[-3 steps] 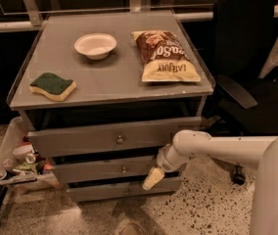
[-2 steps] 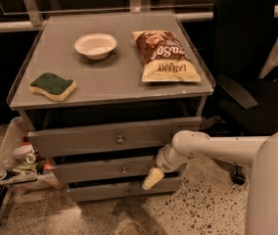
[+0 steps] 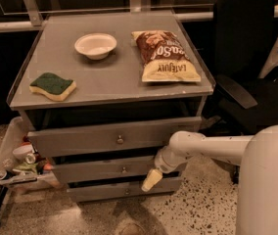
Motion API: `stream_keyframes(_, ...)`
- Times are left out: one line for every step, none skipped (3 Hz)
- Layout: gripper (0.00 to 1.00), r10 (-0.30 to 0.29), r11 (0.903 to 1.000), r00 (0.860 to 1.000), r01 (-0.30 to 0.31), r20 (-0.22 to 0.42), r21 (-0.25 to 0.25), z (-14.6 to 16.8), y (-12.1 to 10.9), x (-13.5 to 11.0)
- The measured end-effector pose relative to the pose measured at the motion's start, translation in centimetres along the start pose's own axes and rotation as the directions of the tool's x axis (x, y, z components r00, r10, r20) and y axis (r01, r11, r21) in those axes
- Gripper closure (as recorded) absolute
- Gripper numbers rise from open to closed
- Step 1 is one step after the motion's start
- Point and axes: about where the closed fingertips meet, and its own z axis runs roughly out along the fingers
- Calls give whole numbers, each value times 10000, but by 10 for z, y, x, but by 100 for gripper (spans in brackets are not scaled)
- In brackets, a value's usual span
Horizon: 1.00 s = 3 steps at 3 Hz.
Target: Open middle drawer
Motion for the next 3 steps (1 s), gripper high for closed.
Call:
stream_keyframes(19,-80,9990,9997,70,-244,-432,-3,16,6)
stream_keyframes(42,-82,9989,9996,70,-260,-456,-3,16,7)
stream_keyframes(65,-82,9989,9996,70,-261,-456,-3,16,7)
